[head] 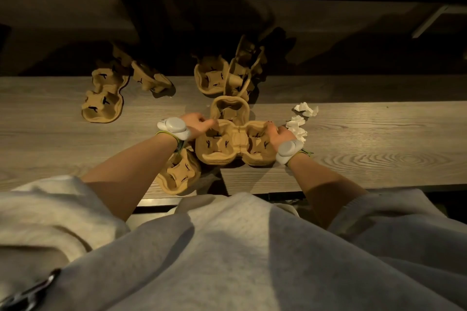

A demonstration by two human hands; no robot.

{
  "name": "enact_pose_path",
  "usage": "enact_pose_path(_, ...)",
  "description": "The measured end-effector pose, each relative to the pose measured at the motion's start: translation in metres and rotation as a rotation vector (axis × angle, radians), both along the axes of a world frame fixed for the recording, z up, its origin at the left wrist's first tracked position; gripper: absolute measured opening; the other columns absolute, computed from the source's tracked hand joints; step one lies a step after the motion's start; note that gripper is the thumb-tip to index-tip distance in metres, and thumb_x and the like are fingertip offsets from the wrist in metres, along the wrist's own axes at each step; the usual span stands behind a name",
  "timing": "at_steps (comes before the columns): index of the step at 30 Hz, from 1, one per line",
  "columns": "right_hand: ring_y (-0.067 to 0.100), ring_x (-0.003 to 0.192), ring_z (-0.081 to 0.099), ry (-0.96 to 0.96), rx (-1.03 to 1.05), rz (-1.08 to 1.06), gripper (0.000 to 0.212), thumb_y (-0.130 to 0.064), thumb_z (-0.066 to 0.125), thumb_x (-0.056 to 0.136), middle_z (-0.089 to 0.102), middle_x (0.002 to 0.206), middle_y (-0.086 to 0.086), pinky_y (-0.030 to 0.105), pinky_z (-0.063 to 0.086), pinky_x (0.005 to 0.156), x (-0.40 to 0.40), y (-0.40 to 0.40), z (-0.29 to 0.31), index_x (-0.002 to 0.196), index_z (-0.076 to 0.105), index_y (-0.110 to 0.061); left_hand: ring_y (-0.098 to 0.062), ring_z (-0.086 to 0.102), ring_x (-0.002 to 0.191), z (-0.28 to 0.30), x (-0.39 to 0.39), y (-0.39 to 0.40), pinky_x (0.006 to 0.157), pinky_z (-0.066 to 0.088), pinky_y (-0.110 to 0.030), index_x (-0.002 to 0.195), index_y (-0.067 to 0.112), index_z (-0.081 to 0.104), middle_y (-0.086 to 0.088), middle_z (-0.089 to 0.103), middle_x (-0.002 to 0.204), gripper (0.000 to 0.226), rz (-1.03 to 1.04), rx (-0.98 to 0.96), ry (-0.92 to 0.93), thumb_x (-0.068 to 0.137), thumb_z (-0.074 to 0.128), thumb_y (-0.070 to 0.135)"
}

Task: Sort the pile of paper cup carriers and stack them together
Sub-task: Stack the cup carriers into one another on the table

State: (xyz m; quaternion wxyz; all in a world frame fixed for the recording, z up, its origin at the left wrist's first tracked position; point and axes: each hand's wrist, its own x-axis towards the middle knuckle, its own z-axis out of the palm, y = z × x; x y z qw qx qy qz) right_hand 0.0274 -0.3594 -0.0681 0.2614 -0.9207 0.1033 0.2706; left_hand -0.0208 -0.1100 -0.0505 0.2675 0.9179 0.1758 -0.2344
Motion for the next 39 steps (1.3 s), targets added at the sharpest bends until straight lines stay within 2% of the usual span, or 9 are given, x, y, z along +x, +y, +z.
enact_pose_path(7, 0.035, 0.111, 0.057, -0.089, 0.045, -0.092, 0.06, -0.051, 0.025, 0.098, 0.062, 0.119, 0.019, 0.035, 0.038, 0.085, 0.0, 0.012, 0.001, 0.116, 0.059, -0.004, -0.034, 0.056, 0.115, 0.013, 0.052, -0.016, 0.097, 0.047, -0.045, 0.136, 0.015, 0.045, -0.013, 0.05, 0.134, 0.062, 0.235, -0.078, -0.217, 0.088, 0.047, 0.054)
enact_pose_path(14, 0.035, 0.111, 0.057, -0.105, 0.096, -0.157, 0.053, -0.044, 0.029, 0.1, 0.063, 0.116, 0.02, 0.036, 0.039, 0.087, -0.001, -0.01, 0.009, 0.114, 0.06, -0.003, -0.039, 0.038, 0.134, 0.002, 0.11, -0.029, 0.107, 0.034, -0.053, 0.148, 0.027, 0.025, -0.011, 0.033, 0.153, 0.099, 0.322, -0.11, -0.077, 0.066, 0.029, 0.082)
enact_pose_path(17, 0.035, 0.108, 0.058, -0.132, 0.137, -0.202, 0.05, -0.044, 0.032, 0.099, 0.065, 0.113, 0.019, 0.035, 0.041, 0.087, -0.001, -0.02, 0.007, 0.111, 0.061, -0.006, -0.038, 0.046, 0.128, -0.001, 0.115, -0.027, 0.106, 0.037, -0.053, 0.142, 0.023, 0.038, -0.011, 0.045, 0.145, 0.085, 0.314, -0.147, -0.086, 0.074, 0.032, 0.075)
enact_pose_path(20, 0.035, 0.107, 0.059, -0.13, 0.162, -0.199, 0.052, -0.049, 0.031, 0.096, 0.066, 0.111, 0.016, 0.038, 0.044, 0.089, 0.001, -0.027, 0.006, 0.111, 0.062, -0.011, -0.035, 0.063, 0.1, -0.012, 0.122, -0.018, 0.093, 0.048, -0.051, 0.104, 0.016, 0.06, -0.019, 0.064, 0.112, 0.068, 0.312, -0.229, -0.169, 0.075, 0.036, 0.072)
enact_pose_path(24, 0.037, 0.108, 0.058, -0.123, 0.118, -0.178, 0.049, -0.045, 0.03, 0.098, 0.064, 0.113, 0.019, 0.038, 0.042, 0.087, 0.006, -0.023, 0.01, 0.11, 0.06, -0.008, -0.023, 0.065, 0.074, 0.007, 0.109, -0.024, 0.064, 0.049, -0.033, 0.071, 0.017, 0.053, -0.005, 0.051, 0.059, 0.034, 0.32, -0.365, -0.231, 0.091, 0.049, 0.045)
enact_pose_path(27, 0.036, 0.108, 0.057, -0.11, 0.101, -0.149, 0.043, -0.04, 0.032, 0.099, 0.064, 0.113, 0.018, 0.035, 0.041, 0.085, 0.012, -0.017, 0.014, 0.11, 0.058, -0.007, -0.018, 0.06, 0.061, 0.015, 0.105, -0.021, 0.062, 0.046, -0.03, 0.072, 0.021, 0.058, 0.0, 0.053, 0.063, 0.028, 0.253, -0.376, -0.269, 0.094, 0.05, 0.037)
enact_pose_path(32, 0.035, 0.111, 0.057, -0.158, 0.112, -0.08, 0.038, -0.032, 0.037, 0.097, 0.063, 0.118, 0.015, 0.037, 0.043, 0.093, 0.022, 0.002, 0.018, 0.12, 0.056, -0.008, -0.011, 0.066, 0.06, 0.028, 0.089, -0.012, 0.048, 0.049, -0.018, 0.11, 0.015, 0.063, 0.006, 0.063, 0.082, 0.025, 0.234, -0.39, -0.319, 0.097, 0.049, 0.03)
enact_pose_path(36, 0.036, 0.114, 0.055, -0.162, 0.118, -0.049, 0.041, -0.033, 0.033, 0.099, 0.06, 0.124, 0.016, 0.039, 0.043, 0.095, 0.026, 0.014, 0.028, 0.125, 0.054, -0.01, -0.022, 0.068, 0.075, 0.036, 0.068, -0.004, 0.069, 0.055, -0.032, 0.09, 0.014, 0.063, -0.009, 0.066, 0.089, 0.034, 0.259, -0.422, -0.394, 0.094, 0.049, 0.044)
enact_pose_path(39, 0.036, 0.112, 0.056, -0.171, 0.213, -0.11, 0.048, -0.039, 0.028, 0.1, 0.062, 0.118, 0.018, 0.038, 0.041, 0.093, 0.031, 0.022, 0.036, 0.125, 0.054, -0.007, -0.014, 0.057, 0.069, 0.043, 0.048, 0.01, 0.075, 0.049, -0.033, 0.097, 0.019, 0.065, -0.004, 0.058, 0.086, 0.04, 0.316, -0.415, -0.465, 0.096, 0.041, 0.05)
